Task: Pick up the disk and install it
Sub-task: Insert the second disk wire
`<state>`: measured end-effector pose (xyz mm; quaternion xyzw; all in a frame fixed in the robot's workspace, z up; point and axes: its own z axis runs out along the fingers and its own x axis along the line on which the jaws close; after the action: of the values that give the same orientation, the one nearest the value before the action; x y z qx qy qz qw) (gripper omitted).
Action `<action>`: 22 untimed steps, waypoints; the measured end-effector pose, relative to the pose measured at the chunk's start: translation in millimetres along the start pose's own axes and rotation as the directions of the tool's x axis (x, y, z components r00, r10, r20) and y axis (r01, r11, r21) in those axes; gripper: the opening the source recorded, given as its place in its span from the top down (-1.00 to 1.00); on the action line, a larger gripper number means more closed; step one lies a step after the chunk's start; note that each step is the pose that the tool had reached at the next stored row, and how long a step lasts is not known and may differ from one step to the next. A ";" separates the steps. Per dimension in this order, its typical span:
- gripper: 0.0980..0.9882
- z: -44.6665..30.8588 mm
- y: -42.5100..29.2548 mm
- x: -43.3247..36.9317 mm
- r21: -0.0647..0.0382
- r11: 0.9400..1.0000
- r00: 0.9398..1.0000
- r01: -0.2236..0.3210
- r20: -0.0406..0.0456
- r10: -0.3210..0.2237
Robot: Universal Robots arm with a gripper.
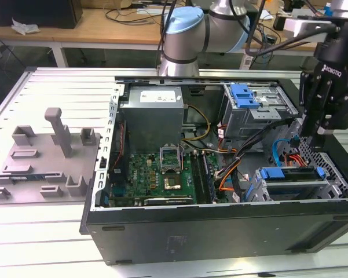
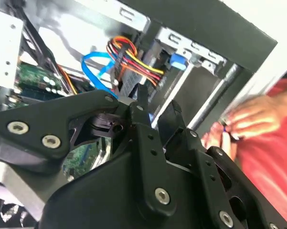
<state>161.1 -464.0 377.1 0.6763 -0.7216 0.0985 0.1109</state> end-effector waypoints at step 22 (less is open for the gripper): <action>0.40 5.1 12.3 -17.4 -0.030 0.999 0.996 -0.044 -0.083 0.042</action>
<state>149.8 -448.1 367.2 0.6541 -0.7323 0.1170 0.1491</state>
